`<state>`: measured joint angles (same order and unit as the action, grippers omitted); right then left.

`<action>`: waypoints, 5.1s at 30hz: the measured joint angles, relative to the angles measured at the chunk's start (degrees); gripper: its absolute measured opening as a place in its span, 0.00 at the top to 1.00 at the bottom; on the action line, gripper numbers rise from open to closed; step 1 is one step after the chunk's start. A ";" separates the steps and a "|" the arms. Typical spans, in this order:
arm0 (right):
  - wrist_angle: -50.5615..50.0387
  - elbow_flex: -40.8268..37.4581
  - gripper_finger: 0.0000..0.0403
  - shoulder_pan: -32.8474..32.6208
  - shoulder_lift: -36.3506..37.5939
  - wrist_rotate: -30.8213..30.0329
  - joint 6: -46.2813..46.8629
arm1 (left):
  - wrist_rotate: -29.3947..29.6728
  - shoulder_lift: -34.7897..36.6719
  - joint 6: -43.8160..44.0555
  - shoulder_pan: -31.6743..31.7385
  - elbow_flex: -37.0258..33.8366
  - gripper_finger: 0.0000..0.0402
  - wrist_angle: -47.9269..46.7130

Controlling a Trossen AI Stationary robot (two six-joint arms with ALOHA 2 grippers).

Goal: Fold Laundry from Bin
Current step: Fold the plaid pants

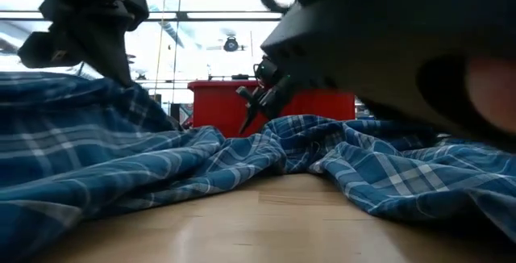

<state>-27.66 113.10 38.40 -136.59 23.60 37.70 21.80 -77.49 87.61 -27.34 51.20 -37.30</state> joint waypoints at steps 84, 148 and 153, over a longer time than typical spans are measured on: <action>-26.91 10.60 0.99 4.17 14.49 16.01 -19.41 | 14.43 -4.63 -15.69 -3.87 34.71 1.00 -13.46; -40.41 -22.73 0.55 -7.80 55.95 -9.01 -21.18 | -18.95 -26.17 -45.67 29.77 34.69 0.36 4.37; -31.90 -35.35 0.55 -19.38 63.68 -9.25 -7.27 | -21.72 -26.81 -53.61 35.56 34.68 0.36 5.07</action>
<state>-59.56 77.75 19.03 -72.90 14.35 30.43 0.08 -104.30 34.00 8.23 85.88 -32.23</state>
